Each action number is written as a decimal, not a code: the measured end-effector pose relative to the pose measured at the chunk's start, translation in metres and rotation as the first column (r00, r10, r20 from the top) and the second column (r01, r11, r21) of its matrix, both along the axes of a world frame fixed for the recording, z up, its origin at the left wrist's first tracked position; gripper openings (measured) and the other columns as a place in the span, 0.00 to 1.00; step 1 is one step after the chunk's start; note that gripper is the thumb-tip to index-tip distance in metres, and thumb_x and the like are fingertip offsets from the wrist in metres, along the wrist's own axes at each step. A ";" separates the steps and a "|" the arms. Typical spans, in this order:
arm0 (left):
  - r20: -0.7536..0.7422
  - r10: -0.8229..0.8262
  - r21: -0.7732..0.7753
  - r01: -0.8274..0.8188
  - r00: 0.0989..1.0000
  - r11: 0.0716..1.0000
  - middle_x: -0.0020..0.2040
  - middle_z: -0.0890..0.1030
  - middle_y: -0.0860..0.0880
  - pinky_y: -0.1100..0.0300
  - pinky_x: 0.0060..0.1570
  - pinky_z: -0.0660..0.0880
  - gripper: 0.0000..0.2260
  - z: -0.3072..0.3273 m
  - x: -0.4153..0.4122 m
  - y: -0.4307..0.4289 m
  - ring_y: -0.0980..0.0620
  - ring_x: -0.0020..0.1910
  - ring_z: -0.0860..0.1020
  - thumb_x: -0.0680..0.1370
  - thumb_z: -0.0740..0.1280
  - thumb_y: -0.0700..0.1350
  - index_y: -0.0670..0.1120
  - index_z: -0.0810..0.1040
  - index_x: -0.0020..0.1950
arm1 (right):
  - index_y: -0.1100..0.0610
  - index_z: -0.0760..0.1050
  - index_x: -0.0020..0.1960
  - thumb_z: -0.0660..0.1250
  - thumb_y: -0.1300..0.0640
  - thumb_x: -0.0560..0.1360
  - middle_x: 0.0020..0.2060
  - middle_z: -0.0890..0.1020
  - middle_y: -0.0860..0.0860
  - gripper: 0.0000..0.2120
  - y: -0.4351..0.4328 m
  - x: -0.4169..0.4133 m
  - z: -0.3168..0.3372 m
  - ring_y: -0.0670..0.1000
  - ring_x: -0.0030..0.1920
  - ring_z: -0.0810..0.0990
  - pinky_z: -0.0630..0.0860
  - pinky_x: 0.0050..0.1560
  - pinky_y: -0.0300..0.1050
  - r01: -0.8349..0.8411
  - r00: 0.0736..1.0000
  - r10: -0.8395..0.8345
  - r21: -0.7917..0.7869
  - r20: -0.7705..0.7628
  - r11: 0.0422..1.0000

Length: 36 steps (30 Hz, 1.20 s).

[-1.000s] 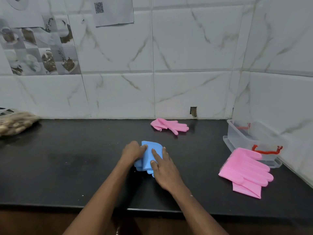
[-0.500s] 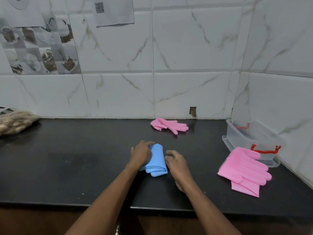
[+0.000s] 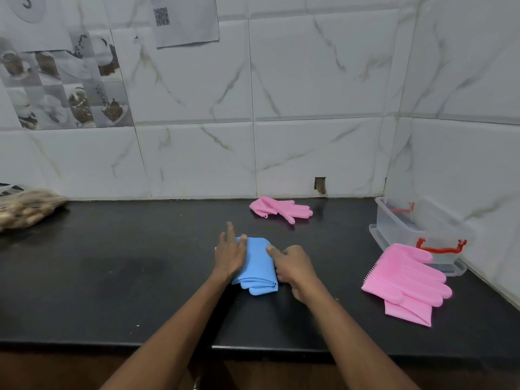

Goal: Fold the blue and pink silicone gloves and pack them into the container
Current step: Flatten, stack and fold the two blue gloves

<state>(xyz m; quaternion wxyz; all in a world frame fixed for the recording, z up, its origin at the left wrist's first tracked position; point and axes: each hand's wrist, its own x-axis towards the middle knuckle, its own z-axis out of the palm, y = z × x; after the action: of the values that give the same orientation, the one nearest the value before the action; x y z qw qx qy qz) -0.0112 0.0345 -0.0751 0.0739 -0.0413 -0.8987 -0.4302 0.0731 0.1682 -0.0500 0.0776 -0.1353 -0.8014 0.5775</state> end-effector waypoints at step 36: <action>-0.070 -0.203 -0.614 0.119 0.977 0.781 0.79 0.59 0.53 0.36 0.73 0.38 0.26 0.026 0.003 -0.066 0.50 0.79 0.52 0.79 0.57 0.41 0.59 0.63 0.76 | 0.54 0.48 0.80 0.43 0.46 0.82 0.79 0.52 0.59 0.28 -0.091 -0.064 -0.019 0.57 0.79 0.47 0.37 0.74 0.64 -0.330 0.944 0.261 0.531 0.204 0.781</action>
<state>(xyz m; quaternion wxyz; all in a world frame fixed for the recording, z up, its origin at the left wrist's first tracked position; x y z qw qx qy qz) -0.0081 -0.0315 -0.0489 0.0789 -0.1679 -0.9752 -0.1210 0.0092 0.0769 -0.0693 -0.0260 -0.0135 -0.9489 0.3141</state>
